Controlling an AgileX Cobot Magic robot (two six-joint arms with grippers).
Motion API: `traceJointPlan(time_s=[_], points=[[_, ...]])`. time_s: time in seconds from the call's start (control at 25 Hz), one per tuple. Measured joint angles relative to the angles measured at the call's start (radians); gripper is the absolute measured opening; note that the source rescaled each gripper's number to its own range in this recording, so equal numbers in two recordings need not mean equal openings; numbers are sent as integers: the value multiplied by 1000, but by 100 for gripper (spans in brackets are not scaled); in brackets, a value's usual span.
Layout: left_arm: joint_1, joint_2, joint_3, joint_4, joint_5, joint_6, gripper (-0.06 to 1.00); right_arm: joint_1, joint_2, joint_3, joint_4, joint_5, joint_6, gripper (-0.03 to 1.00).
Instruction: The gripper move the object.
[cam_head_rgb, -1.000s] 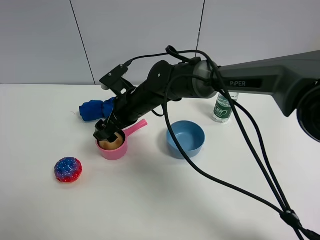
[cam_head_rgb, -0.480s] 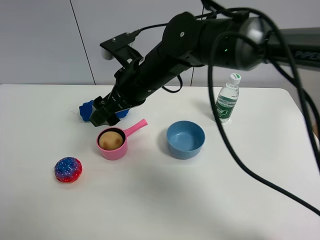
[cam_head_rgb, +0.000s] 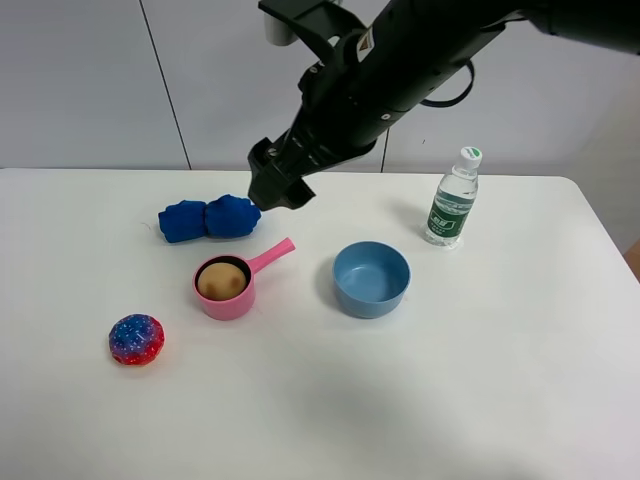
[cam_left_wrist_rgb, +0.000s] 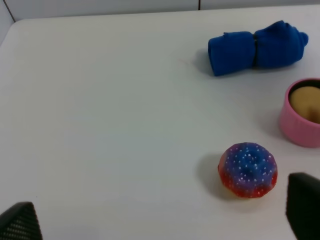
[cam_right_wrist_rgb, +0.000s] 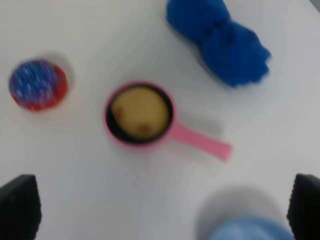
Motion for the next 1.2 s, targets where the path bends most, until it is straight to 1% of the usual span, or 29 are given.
traceJointPlan(time_s=[0.16,0.24,0.32,0.48,0.84,0.96,1.2], points=[[0,0,0,0,0,0,100,0,-39,0,-101,189,61,100],[0,0,0,0,0,0,100,-5,-60,0,-131,260,93,100],[0,0,0,0,0,0,100,-26,-84,0,-136,296,118,100],[0,0,0,0,0,0,100,-117,-122,0,-152,307,139,100],[0,0,0,0,0,0,100,-389,-248,10,-177,308,234,100],[0,0,0,0,0,0,100,-456,-330,66,-200,308,240,100],[0,0,0,0,0,0,100,-589,-565,261,-223,310,262,100]])
